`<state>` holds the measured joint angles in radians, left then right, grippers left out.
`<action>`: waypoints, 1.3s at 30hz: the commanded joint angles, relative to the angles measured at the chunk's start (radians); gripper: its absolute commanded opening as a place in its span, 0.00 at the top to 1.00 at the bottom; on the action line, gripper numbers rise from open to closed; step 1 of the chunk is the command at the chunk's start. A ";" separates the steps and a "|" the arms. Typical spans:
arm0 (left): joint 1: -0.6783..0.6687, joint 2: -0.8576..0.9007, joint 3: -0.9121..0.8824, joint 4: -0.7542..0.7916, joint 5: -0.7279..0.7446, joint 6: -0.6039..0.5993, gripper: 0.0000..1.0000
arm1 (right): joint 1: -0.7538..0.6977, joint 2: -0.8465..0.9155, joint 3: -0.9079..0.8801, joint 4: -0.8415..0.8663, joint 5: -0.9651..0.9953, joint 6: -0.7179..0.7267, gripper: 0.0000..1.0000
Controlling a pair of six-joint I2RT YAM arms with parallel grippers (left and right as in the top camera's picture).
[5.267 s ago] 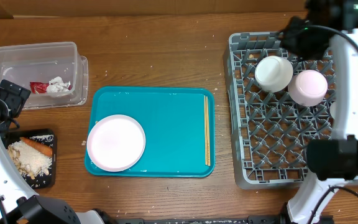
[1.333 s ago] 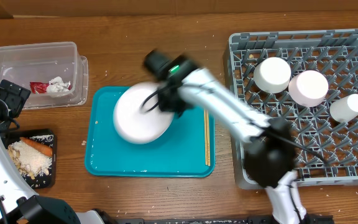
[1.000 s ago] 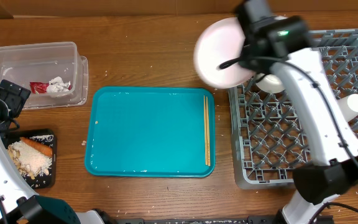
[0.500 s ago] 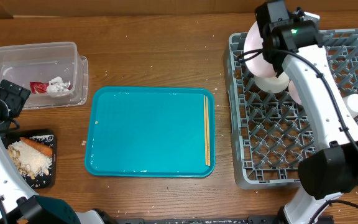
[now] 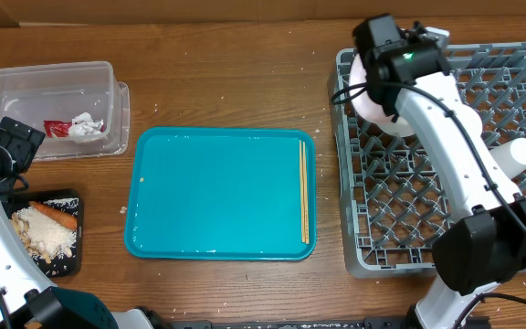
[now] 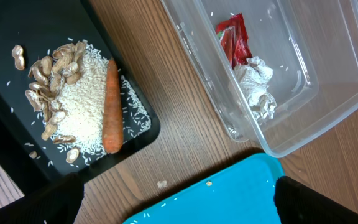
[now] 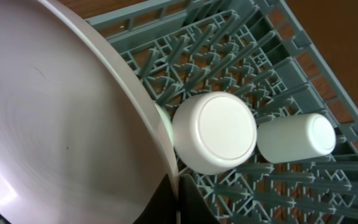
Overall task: Sort waste into correct bins and load items into the dishwasher
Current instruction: 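Stand the plate upright in the rack and open the right gripper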
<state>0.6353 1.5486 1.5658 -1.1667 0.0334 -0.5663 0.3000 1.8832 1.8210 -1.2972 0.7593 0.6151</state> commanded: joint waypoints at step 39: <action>-0.001 0.002 0.005 0.000 -0.008 0.009 0.00 | 0.005 -0.002 -0.042 0.010 0.233 0.044 0.96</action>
<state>0.6350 1.5486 1.5658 -1.1667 0.0334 -0.5663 0.3374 1.8832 1.7798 -1.2953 0.9257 0.6533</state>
